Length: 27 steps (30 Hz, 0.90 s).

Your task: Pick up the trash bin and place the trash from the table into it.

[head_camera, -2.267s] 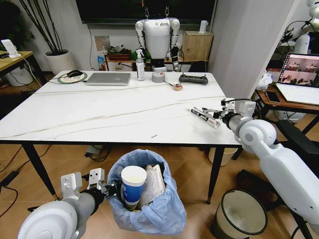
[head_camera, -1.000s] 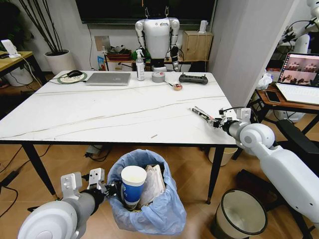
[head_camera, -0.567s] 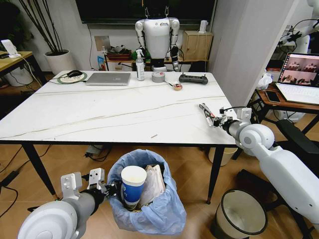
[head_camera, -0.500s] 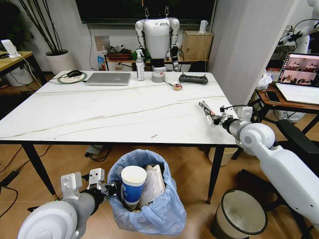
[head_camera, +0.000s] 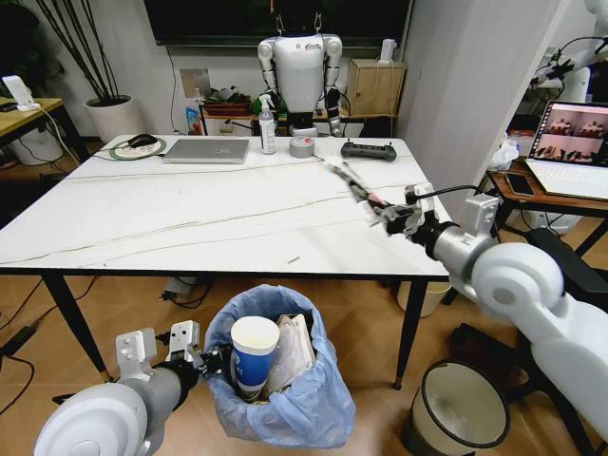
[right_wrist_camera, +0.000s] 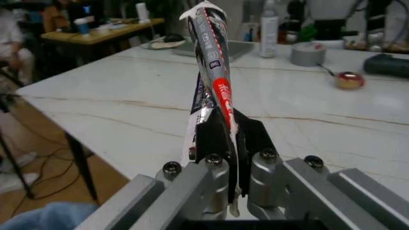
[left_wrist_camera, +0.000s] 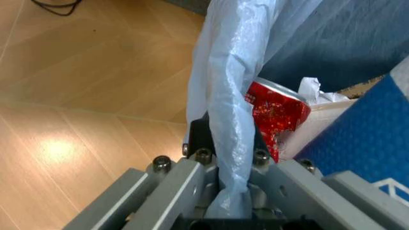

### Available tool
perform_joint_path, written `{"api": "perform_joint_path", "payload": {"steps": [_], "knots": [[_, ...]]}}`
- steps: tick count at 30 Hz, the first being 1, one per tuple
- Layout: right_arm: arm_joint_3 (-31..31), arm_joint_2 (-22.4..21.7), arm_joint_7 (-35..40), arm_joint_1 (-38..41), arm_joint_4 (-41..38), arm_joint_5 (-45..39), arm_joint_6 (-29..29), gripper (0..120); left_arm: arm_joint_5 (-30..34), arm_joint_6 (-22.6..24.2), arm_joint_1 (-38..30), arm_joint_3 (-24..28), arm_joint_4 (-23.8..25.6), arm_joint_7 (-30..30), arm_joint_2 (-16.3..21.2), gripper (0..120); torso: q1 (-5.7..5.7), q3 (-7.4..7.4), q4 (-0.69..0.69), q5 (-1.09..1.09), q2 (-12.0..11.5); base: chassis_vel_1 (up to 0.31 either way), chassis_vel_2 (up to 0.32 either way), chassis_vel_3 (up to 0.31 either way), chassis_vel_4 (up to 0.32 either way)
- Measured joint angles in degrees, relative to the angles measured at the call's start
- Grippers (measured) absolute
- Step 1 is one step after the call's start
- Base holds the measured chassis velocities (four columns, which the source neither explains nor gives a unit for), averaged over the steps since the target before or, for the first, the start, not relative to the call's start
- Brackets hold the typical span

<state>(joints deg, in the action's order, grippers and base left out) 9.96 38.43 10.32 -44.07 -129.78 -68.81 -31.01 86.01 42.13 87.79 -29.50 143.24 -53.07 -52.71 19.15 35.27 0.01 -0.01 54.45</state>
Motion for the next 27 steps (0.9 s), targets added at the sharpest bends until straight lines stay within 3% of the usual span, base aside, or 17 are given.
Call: {"api": "perform_joint_path", "payload": {"steps": [11, 16, 27], "knots": [[-2.7, -7.5, -12.6, -2.3, -7.9, 0.7, 3.8, 0, 0.0, 0.0, 0.0, 0.0, 0.0, 0.0, 0.0, 0, 0.0, 0.01, 0.0, 0.01, 0.0, 0.0, 0.0, 0.0, 0.0], [-3.7, -11.1, -22.0, -3.0, -9.2, 5.2, 6.7, 0, 0.0, 0.0, 0.0, 0.0, 0.0, 0.0, 0.0, 0, 0.0, 0.01, 0.0, 0.01, 0.0, 0.0, 0.0, 0.0, 0.0], [-8.9, -11.7, -24.7, -3.6, -8.6, 12.6, 7.5, 0, 0.0, 0.0, 0.0, 0.0, 0.0, 0.0, 0.0, 0, 0.0, 0.01, 0.0, 0.01, 0.0, 0.0, 0.0, 0.0, 0.0]]}}
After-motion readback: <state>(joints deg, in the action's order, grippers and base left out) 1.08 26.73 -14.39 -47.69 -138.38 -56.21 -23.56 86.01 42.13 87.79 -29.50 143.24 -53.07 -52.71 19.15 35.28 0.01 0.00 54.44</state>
